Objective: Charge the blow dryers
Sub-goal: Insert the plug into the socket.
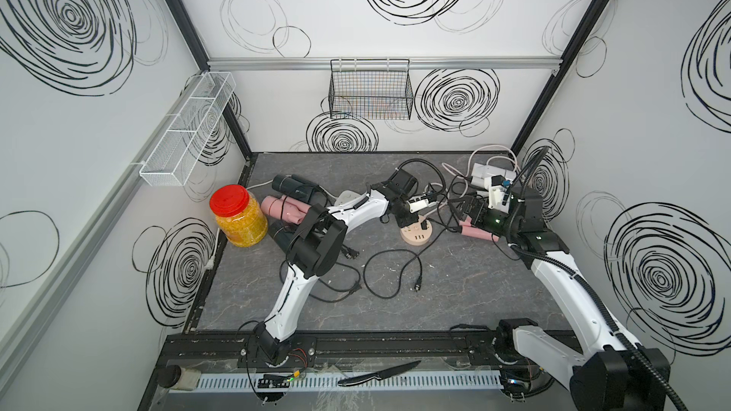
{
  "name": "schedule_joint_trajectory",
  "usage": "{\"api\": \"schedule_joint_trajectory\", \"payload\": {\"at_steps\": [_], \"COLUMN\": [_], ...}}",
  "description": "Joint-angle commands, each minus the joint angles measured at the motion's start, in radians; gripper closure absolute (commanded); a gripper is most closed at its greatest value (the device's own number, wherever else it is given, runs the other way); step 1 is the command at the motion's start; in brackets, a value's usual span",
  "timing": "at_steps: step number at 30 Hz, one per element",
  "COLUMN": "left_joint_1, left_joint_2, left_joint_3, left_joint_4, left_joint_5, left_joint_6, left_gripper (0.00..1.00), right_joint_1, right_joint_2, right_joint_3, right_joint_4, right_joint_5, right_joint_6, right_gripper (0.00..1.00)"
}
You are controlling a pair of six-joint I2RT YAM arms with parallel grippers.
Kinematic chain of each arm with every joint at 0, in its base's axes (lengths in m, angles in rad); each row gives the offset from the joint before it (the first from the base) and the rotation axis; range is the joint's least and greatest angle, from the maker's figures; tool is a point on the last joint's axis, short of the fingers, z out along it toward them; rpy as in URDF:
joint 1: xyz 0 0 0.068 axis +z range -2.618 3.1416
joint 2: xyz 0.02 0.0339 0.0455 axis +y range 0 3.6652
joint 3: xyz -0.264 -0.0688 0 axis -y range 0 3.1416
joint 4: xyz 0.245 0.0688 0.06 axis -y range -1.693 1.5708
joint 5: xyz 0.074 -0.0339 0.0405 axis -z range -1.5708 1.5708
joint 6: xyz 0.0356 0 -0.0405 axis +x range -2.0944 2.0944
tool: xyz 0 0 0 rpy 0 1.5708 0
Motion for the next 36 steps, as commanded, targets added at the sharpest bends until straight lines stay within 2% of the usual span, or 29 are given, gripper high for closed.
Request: {"api": "schedule_joint_trajectory", "payload": {"at_steps": [1, 10, 15, 21, 29, 36], "left_joint_1": [-0.016, -0.046, -0.036, -0.003, -0.01, -0.012], "left_joint_2": [0.115, 0.067, 0.094, 0.092, 0.035, -0.026], "left_joint_3": [-0.067, -0.202, -0.126, -0.098, -0.134, -0.067], "left_joint_4": [-0.169, -0.063, -0.118, -0.121, -0.071, -0.038], "left_joint_5": [-0.031, -0.045, -0.052, 0.055, -0.008, -0.041], "left_joint_6": [0.003, -0.028, -0.02, -0.066, -0.093, -0.132], "left_gripper": [0.97, 0.96, 0.96, 0.95, 0.94, 0.93], "right_joint_1": [-0.007, -0.01, -0.01, -0.011, -0.012, -0.013], "right_joint_2": [-0.017, -0.023, -0.025, -0.034, -0.027, -0.031], "right_joint_3": [-0.011, -0.011, -0.012, -0.01, -0.01, -0.005], "right_joint_4": [0.008, 0.005, 0.006, 0.004, 0.014, 0.012], "right_joint_5": [0.002, 0.0, 0.001, 0.002, -0.004, -0.005], "right_joint_6": [-0.012, -0.013, -0.01, -0.012, -0.01, -0.01], "right_gripper": [0.0, 0.0, 0.0, 0.0, 0.0, 0.0]}}
